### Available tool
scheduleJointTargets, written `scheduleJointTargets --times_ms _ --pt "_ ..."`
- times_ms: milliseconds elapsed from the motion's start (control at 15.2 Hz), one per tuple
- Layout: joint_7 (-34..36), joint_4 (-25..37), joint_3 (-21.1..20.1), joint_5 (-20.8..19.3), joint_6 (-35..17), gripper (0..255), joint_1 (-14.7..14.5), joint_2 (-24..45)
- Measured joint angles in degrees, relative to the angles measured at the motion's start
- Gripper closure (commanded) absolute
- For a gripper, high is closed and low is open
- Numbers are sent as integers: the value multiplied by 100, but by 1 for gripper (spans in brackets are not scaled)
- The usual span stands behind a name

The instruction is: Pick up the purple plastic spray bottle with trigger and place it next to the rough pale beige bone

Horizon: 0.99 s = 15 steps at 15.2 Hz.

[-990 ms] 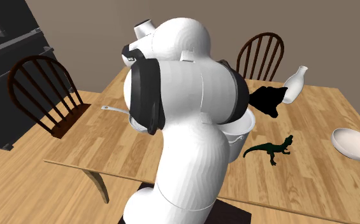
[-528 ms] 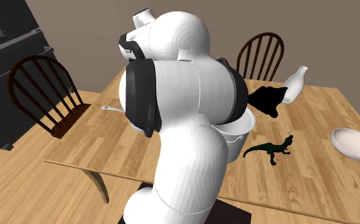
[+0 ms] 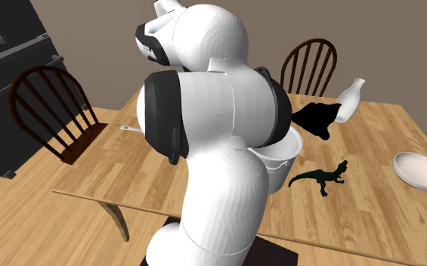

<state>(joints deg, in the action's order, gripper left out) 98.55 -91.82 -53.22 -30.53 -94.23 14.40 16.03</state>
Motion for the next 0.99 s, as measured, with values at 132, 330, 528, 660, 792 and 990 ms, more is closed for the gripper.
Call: scheduleJointTargets --times_ms 132,330,528,660,792,990 --pt "-45 130 -6 9 123 255 -20 -4" --pt "-129 359 -17 31 344 255 -50 -22" --pt "-199 602 -21 27 564 255 -98 -11" --pt "-234 761 -23 16 708 255 -140 4" --pt "-265 995 -19 -28 898 255 -223 62" --pt "-317 1316 -11 -88 1160 255 -335 135"
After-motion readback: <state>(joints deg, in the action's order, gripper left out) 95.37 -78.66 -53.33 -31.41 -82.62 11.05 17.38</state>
